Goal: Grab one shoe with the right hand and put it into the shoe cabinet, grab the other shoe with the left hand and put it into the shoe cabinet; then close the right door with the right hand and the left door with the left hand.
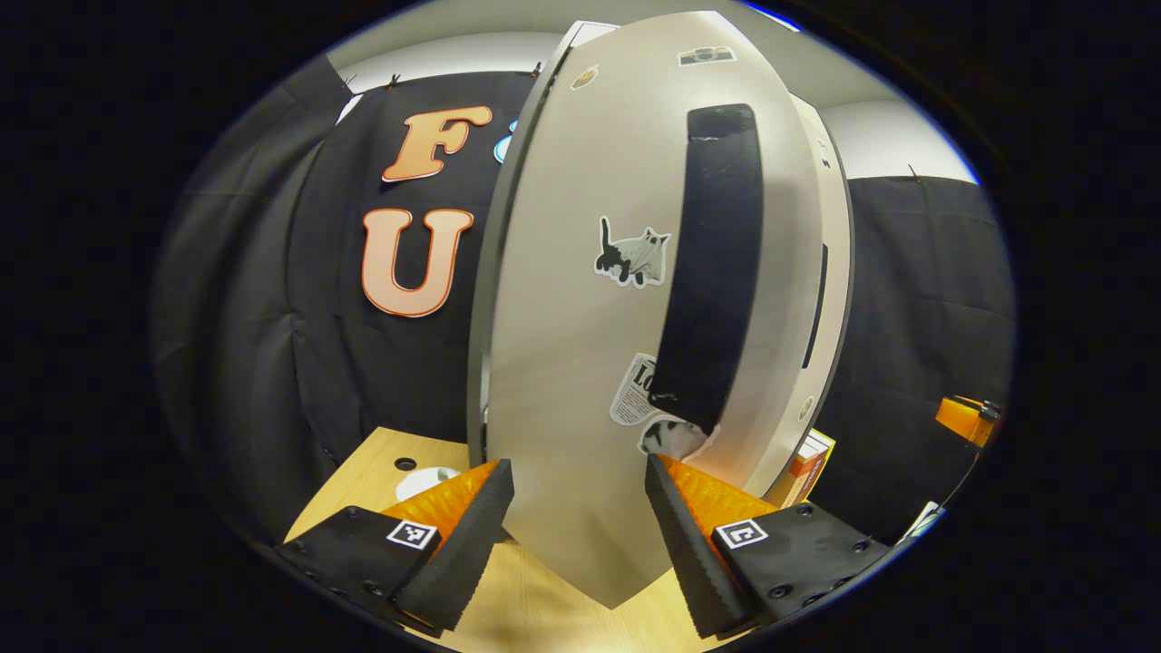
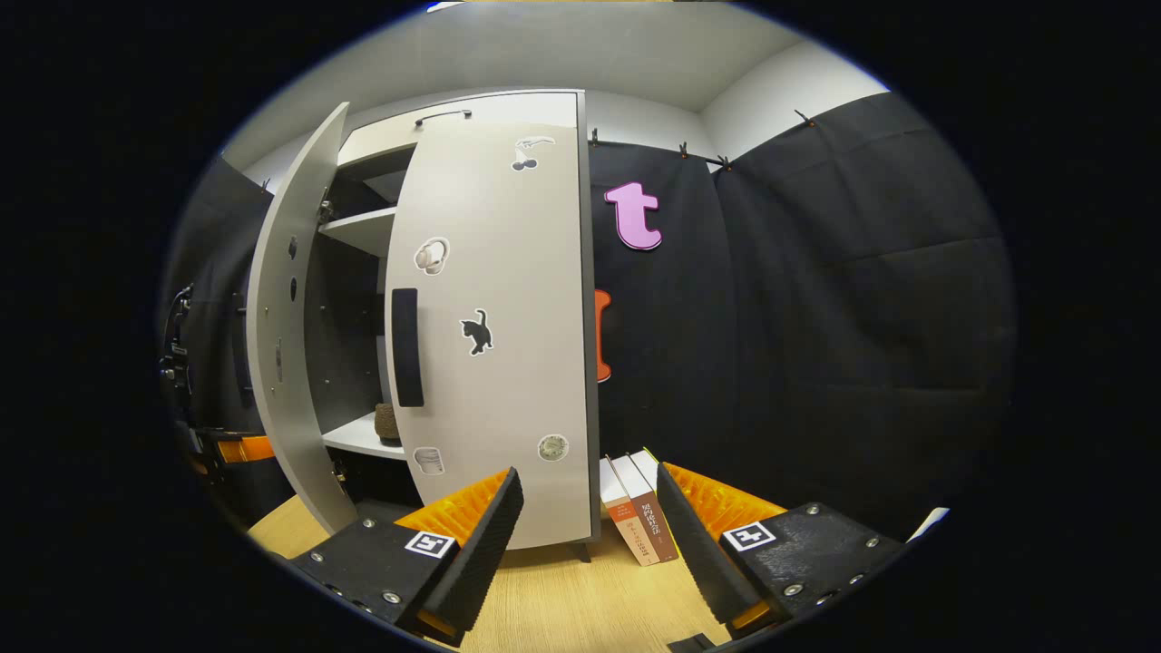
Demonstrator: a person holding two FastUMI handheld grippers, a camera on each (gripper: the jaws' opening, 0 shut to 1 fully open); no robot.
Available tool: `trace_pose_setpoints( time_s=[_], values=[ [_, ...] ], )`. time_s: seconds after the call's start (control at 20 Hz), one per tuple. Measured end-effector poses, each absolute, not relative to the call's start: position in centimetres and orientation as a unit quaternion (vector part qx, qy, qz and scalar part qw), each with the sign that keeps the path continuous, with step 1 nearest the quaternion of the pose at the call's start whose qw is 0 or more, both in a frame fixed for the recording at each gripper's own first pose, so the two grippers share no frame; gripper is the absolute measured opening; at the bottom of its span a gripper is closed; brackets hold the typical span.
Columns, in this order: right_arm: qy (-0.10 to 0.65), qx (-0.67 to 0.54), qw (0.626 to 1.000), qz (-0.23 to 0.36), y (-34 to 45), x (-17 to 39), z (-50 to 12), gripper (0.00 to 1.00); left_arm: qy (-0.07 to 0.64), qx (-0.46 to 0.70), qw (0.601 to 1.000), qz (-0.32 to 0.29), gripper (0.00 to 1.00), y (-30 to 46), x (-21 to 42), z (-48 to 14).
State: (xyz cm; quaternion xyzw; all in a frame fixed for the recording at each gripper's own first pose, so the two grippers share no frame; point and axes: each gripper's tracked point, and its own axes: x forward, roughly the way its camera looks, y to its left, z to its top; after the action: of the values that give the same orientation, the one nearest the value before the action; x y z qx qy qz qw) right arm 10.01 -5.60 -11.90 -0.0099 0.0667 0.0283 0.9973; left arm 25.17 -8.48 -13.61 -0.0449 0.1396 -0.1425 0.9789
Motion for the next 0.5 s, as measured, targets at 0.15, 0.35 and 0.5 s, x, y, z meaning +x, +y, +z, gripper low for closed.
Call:
trace_pose_setpoints(
  time_s=[0.15,0.35,0.5],
  values=[
    [0.073,-0.019,0.997,0.023,-6.9,10.6,-12.6,0.92,0.147,-0.046,0.977,-0.145,0.96,-10.4,27.6,-14.5],
    [0.083,-0.029,0.996,0.013,-8.3,11.3,-13.8,0.92,0.163,-0.027,0.976,-0.140,0.96,-12.6,30.5,-16.1],
    [0.090,-0.028,0.995,0.011,-9.0,12.0,-14.7,0.92,0.149,-0.019,0.979,-0.138,0.92,-13.3,31.7,-16.0]
  ],
)
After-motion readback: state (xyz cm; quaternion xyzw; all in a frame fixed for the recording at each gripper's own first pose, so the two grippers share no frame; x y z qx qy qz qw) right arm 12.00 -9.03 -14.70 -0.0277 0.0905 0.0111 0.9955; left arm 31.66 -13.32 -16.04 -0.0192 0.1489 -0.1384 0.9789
